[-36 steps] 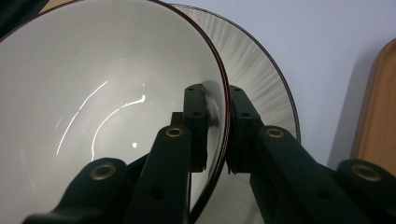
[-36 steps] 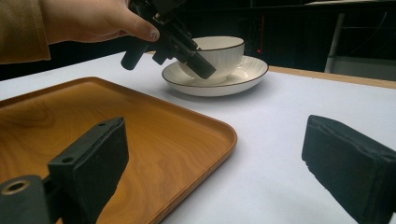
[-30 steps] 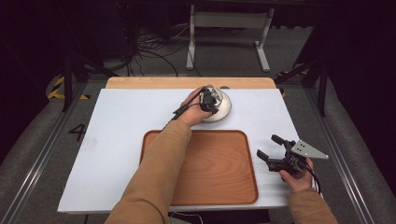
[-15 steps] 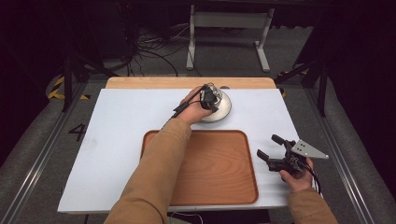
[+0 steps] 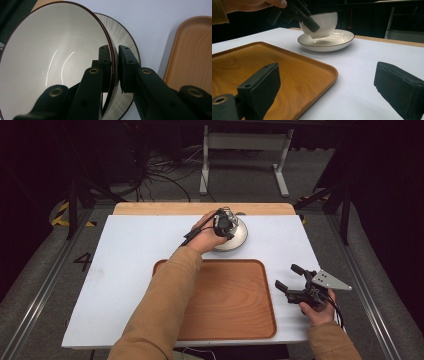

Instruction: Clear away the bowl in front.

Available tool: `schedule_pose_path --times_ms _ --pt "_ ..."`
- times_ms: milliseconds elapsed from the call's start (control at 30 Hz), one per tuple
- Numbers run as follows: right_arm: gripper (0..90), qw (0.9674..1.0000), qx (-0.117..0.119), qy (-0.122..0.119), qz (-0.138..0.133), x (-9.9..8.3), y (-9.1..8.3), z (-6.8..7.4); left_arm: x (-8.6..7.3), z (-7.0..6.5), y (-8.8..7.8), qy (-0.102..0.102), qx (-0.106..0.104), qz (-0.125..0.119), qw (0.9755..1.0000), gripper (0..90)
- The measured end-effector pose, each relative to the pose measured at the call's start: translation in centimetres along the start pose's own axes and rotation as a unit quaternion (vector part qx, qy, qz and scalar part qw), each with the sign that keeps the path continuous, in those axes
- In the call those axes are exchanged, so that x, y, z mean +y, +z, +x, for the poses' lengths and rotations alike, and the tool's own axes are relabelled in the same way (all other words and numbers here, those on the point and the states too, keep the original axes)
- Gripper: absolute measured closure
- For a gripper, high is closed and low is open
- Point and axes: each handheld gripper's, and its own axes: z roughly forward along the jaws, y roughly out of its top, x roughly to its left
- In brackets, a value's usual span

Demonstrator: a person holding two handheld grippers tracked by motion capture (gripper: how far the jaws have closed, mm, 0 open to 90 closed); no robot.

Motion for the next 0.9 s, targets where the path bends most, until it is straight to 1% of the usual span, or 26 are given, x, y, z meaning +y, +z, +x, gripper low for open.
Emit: schedule_pose_path --times_ms 100,267,333,400,500,567,600,633,667,700,833,900 --pt "7.4 1.0 -0.001 0.0 0.0 0.0 0.0 0.0 0.2 -0.2 -0.7 0.003 0.005 -0.002 1.0 81.7" --pt "7.3 1.0 -0.002 -0.001 -0.001 0.0 0.0 0.0 0.4 -0.5 -2.0 0.002 0.006 -0.007 1.0 81.6" --pt "7.3 1.0 -0.002 0.0 0.0 0.0 0.0 0.0 0.4 -0.5 -2.5 0.006 0.007 -0.011 0.9999 81.6" --pt "7.3 1.0 -0.003 -0.001 -0.001 0.0 0.0 0.0 0.5 -0.7 -2.9 0.002 0.006 -0.015 0.9999 81.6" --pt "7.3 1.0 -0.003 -0.001 0.0 0.0 0.0 0.0 0.5 -1.0 -3.1 0.004 0.009 -0.008 0.9999 81.7" --pt "7.3 1.0 -0.003 -0.001 0.0 0.0 0.0 0.0 0.5 -1.2 -3.4 0.004 0.006 -0.006 1.0 81.6" --pt "7.3 1.0 -0.003 -0.001 0.0 0.0 0.0 0.0 0.4 -1.5 -3.9 0.007 0.006 -0.01 0.9999 81.6" --pt "7.3 1.0 -0.003 -0.001 0.0 0.0 0.0 0.0 0.4 -1.5 -3.9 0.007 0.006 -0.01 0.9999 81.6" --pt "7.3 1.0 -0.004 -0.001 0.0 0.0 0.0 0.0 0.3 -1.7 -4.4 0.006 0.005 -0.014 0.9999 81.6" --pt "7.3 1.0 -0.004 -0.001 0.0 0.0 0.0 0.0 0.3 -1.7 -4.4 0.006 0.005 -0.014 0.9999 81.6" --pt "7.3 1.0 -0.005 -0.003 0.0 0.0 0.0 0.1 0.1 -2.2 -5.5 -0.002 0.003 -0.029 0.9996 81.7" --pt "7.3 1.0 -0.006 -0.005 -0.001 0.0 0.0 0.1 0.0 -2.4 -5.9 -0.001 0.002 -0.034 0.9994 81.7"
